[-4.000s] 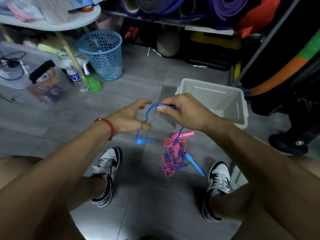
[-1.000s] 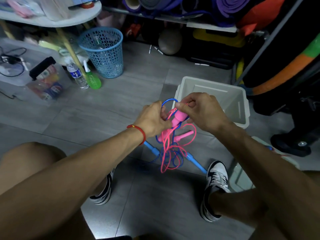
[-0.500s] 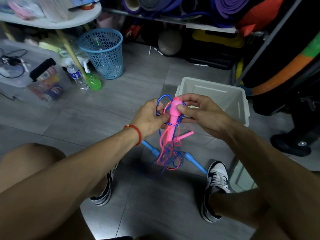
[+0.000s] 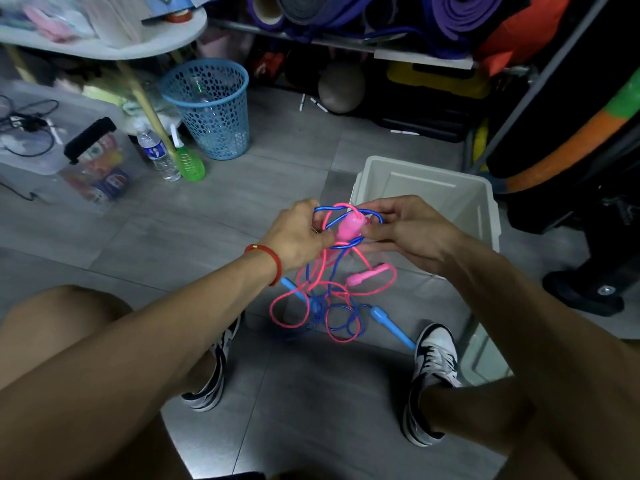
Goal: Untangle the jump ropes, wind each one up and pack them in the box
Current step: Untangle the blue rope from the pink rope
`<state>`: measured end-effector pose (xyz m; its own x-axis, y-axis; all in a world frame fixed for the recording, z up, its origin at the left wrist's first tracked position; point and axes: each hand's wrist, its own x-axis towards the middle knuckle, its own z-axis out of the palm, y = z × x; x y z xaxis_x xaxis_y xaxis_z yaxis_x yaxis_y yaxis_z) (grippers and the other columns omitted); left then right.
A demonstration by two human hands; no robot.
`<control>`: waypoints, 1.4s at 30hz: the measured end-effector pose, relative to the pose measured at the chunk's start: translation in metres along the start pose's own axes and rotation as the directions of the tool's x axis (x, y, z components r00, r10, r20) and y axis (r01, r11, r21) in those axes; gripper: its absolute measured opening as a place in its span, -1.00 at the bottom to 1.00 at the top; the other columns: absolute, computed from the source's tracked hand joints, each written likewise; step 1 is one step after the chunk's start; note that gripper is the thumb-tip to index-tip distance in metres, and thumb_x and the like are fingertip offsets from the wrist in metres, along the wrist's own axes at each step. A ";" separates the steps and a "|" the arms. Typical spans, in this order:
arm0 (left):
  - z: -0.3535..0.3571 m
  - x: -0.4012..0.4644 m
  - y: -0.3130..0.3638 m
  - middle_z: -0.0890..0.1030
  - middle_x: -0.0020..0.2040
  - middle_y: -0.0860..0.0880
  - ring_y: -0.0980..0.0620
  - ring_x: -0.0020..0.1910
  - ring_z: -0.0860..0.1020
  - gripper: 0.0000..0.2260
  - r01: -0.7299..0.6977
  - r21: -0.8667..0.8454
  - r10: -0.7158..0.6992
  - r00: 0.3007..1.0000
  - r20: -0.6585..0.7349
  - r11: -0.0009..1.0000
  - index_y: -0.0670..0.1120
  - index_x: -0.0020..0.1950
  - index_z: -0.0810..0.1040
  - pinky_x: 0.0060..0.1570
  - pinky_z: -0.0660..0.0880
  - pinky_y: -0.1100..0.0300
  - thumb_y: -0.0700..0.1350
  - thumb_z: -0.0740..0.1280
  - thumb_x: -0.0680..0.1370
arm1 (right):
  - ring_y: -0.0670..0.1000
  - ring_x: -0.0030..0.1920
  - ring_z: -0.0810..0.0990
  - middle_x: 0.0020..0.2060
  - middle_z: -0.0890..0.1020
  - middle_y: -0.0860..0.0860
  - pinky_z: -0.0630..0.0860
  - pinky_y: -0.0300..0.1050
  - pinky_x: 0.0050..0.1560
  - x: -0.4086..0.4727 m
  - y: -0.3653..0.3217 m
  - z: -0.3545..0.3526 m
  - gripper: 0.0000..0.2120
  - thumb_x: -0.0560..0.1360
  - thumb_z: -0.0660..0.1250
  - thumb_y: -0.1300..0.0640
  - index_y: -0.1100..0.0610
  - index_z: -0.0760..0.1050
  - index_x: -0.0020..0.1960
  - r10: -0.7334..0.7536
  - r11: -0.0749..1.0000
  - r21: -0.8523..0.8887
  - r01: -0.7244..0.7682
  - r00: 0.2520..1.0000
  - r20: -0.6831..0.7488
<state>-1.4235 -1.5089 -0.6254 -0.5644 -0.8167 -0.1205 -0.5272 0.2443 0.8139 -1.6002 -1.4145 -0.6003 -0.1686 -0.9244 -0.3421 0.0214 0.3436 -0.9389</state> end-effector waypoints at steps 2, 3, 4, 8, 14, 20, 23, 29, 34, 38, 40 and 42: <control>0.002 0.001 -0.001 0.39 -0.46 0.12 -0.05 -0.40 0.42 -0.68 0.042 -0.136 -0.037 0.998 0.045 0.990 -0.01 -0.28 0.27 -0.22 0.59 -0.12 -0.17 0.45 0.36 | 0.16 0.00 0.70 0.03 0.68 0.27 0.67 0.04 0.06 -0.001 -0.003 0.003 -0.71 0.50 0.33 0.49 0.37 0.57 0.21 0.009 0.997 0.072 -0.008 1.000 -0.018; 0.003 0.001 -0.001 0.37 -0.43 0.10 -0.03 -0.36 0.40 -0.64 0.063 -0.180 -0.053 0.997 0.056 0.982 -0.02 -0.27 0.26 -0.24 0.55 -0.08 -0.25 0.46 0.40 | 0.18 0.02 0.70 0.06 0.67 0.30 0.66 0.08 0.08 -0.001 -0.004 0.004 -0.72 0.51 0.30 0.50 0.39 0.56 0.20 0.011 0.994 0.108 -0.007 0.999 -0.030; 0.004 0.001 -0.001 0.36 -0.39 0.03 -0.03 -0.31 0.39 -0.62 0.077 -0.208 -0.063 0.995 0.071 0.975 -0.02 -0.27 0.26 -0.27 0.50 -0.01 -0.33 0.44 0.44 | 0.19 0.03 0.70 0.09 0.66 0.33 0.66 0.10 0.08 -0.001 -0.004 0.005 -0.72 0.51 0.27 0.50 0.41 0.55 0.20 0.013 0.990 0.138 -0.008 0.999 -0.039; 0.008 -0.002 0.002 0.43 -0.24 -0.16 -0.06 -0.20 0.42 -0.60 0.073 -0.322 -0.047 0.995 0.086 0.944 -0.03 -0.24 0.25 -0.24 0.40 0.11 -0.43 0.38 0.47 | 0.22 0.01 0.69 0.09 0.64 0.37 0.65 0.10 0.09 0.001 -0.002 0.006 -0.73 0.53 0.28 0.46 0.40 0.54 0.22 0.014 0.994 0.109 -0.009 0.999 -0.038; 0.002 0.002 0.009 0.33 -0.36 -0.05 0.02 -0.39 0.40 -0.62 -0.003 -0.308 0.002 1.000 -0.003 0.951 -0.04 -0.26 0.25 -0.36 0.45 0.21 -0.49 0.27 0.47 | 0.07 -0.13 0.63 -0.10 0.63 0.23 0.66 -0.05 -0.03 0.002 -0.002 -0.004 -0.80 0.59 0.36 0.22 0.28 0.59 0.18 0.107 0.987 -0.122 -0.106 0.994 0.000; 0.000 0.001 0.008 0.41 -0.30 -0.10 0.05 -0.40 0.61 -0.69 -0.005 -0.345 0.030 0.997 0.067 0.938 -0.10 -0.17 0.30 -0.35 0.58 0.19 -0.46 0.30 0.54 | 0.10 0.02 0.54 0.01 0.51 0.02 0.36 -0.16 0.00 0.000 -0.003 -0.012 -0.64 0.49 0.44 0.03 0.03 0.47 0.25 -0.242 0.487 -0.870 0.081 0.969 -0.046; -0.002 0.004 0.004 0.40 -0.31 -0.06 -0.11 -0.24 0.57 -0.68 -0.004 -0.349 0.017 0.999 0.034 0.937 -0.08 -0.21 0.32 -0.18 0.63 -0.10 -0.44 0.35 0.52 | 0.11 0.13 0.50 0.15 0.49 0.06 0.45 -0.04 0.15 -0.002 0.004 0.001 -0.48 0.40 0.47 -0.04 0.06 0.43 0.29 -0.406 0.478 -0.841 0.253 0.913 0.044; -0.001 0.005 -0.001 0.50 -0.32 -0.12 -0.23 -0.26 0.62 -0.70 0.018 -0.247 -0.003 0.998 0.058 0.969 0.00 -0.23 0.35 -0.17 0.62 -0.13 -0.30 0.42 0.46 | 0.00 -0.12 0.65 -0.16 0.66 -0.07 0.54 -0.27 -0.09 0.008 0.004 0.013 -0.65 0.34 0.59 -0.04 0.03 0.57 0.03 -0.381 0.698 -0.695 0.174 0.912 -0.154; 0.002 0.006 -0.005 0.45 -0.35 0.02 -0.10 -0.32 0.39 -0.71 -0.030 0.181 0.013 0.996 0.091 0.983 -0.01 -0.28 0.28 -0.30 0.32 0.15 -0.19 0.41 0.42 | 0.13 -0.14 0.73 -0.17 0.73 0.06 0.65 0.23 0.00 0.010 0.004 0.008 -0.66 0.26 0.55 -0.10 0.03 0.62 -0.04 -0.206 0.942 -0.318 0.104 0.929 -0.309; 0.009 0.006 -0.003 0.45 -0.34 0.05 -0.02 -0.35 0.39 -0.64 0.110 0.128 -0.123 0.987 0.105 0.986 0.00 -0.26 0.31 -0.34 0.35 0.20 -0.12 0.53 0.34 | 0.16 -0.08 0.72 -0.15 0.73 0.10 0.63 0.26 0.04 0.009 0.004 0.015 -0.81 0.41 0.48 0.08 0.06 0.61 0.01 -0.249 0.963 -0.197 0.184 0.886 -0.391; 0.014 0.006 -0.003 0.44 -0.34 0.00 -0.03 -0.33 0.43 -0.64 0.174 0.044 -0.179 0.969 0.170 0.984 -0.01 -0.24 0.31 -0.29 0.46 0.10 -0.09 0.51 0.26 | 0.12 -0.08 0.73 -0.16 0.74 0.08 0.63 0.23 0.06 0.009 0.004 0.019 -0.77 0.37 0.46 0.04 0.06 0.61 0.00 -0.247 0.967 -0.169 0.190 0.863 -0.441; 0.018 0.005 -0.001 0.45 -0.32 -0.09 -0.06 -0.32 0.47 -0.69 0.203 -0.015 -0.197 0.964 0.177 0.979 -0.03 -0.24 0.31 -0.26 0.51 0.01 -0.19 0.46 0.34 | 0.18 -0.06 0.73 -0.15 0.74 0.12 0.63 0.25 0.06 0.010 0.005 0.018 -0.77 0.36 0.47 0.03 0.08 0.61 -0.02 -0.215 0.976 -0.097 0.193 0.851 -0.480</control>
<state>-1.4370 -1.5038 -0.6369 -0.5526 -0.7432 -0.3773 -0.6214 0.0657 0.7807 -1.5843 -1.4250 -0.6089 -0.6207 -0.7809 -0.0704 -0.1070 0.1733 -0.9790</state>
